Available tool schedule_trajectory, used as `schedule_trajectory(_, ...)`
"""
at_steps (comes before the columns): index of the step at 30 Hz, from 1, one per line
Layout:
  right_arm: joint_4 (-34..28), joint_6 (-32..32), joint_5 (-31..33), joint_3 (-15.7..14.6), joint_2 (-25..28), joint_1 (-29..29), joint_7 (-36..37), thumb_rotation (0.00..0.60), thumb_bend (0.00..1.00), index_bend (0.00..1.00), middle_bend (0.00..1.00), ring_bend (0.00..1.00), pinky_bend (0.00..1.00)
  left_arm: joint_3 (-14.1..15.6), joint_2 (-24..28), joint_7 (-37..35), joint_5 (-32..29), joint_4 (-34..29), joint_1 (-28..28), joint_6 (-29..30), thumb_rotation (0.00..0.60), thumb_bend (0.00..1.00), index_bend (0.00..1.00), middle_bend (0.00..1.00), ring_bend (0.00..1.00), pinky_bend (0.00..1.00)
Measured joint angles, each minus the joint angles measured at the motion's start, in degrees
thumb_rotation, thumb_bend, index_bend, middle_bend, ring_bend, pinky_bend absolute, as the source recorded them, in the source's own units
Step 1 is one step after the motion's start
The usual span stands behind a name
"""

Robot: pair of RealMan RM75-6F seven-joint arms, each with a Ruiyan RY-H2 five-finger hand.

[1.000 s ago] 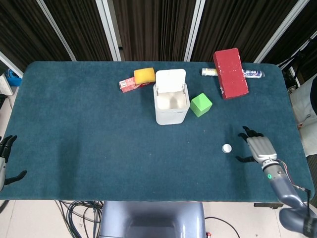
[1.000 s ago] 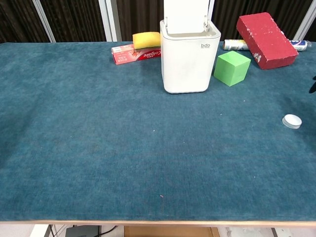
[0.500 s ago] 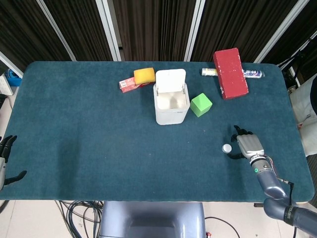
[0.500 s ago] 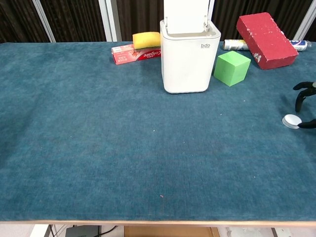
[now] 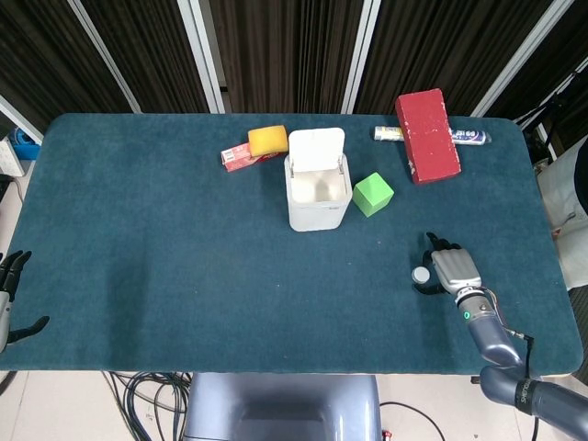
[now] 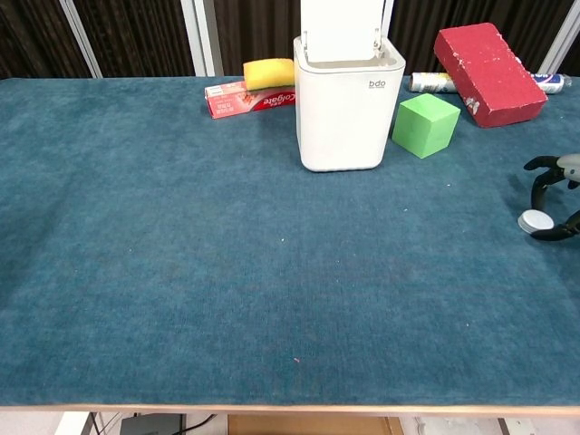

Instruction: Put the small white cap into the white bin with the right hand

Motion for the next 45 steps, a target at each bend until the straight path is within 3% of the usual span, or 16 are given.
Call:
schedule_trajectory(9, 1.50, 0.01, -0.17, -0.27, -0.90, 0.44, 0.41, 0.600, 0.25, 0.53, 0.09, 0.12, 0.22, -0.01, 0.02, 0.26, -0.20, 0.01, -0.05, -0.15, 0.600, 0.15, 0.12, 0.15, 0.07, 0.05)
schedule_trajectory(19, -1.00, 1.55, -1.69, 0.29, 0.89, 0.46, 2.37, 0.600, 0.30, 0.54, 0.10, 0.15, 0.22, -0.01, -0.02, 0.45, -0.40, -0.09, -0.08, -0.29, 0.600, 0.15, 0.12, 0.15, 0.07, 0.05)
schedule_trajectory(22, -3.48, 1.91, -2.42, 0.59, 2.45, 0.68, 2.74, 0.600, 0.30, 0.54, 0.17, 0.21, 0.25, 0.04, 0.05, 0.57, -0.53, -0.26, -0.11, -0.47, 0.600, 0.15, 0.12, 0.15, 0.07, 0.05)
schedule_trajectory(30, -11.11, 3.37, -3.38, 2.69, 6.51, 2.89, 0.21, 0.600, 0.30, 0.54, 0.47, 0.51, 0.51, 0.11, 0.24, 0.25, -0.26, -0.52, 0.02, -0.18, 0.600, 0.15, 0.12, 0.14, 0.07, 0.05)
schedule_trajectory(33, -13.69, 2.94, -2.58, 4.08, 7.84, 4.95, -2.12, 0.600, 0.30, 0.54, 0.55, 0.58, 0.53, 0.14, 0.27, 0.18, -0.22, -0.50, 0.03, -0.21, 0.600, 0.15, 0.12, 0.14, 0.07, 0.05)
schedule_trajectory(45, -22.40, 0.50, 7.98, 11.01, 11.97, 14.17, -10.03, 0.600, 0.29, 0.54, 0.62, 0.65, 0.61, 0.27, 0.67, -0.37, -0.22, -0.54, -0.12, -0.76, 0.600, 0.15, 0.12, 0.14, 0.07, 0.04)
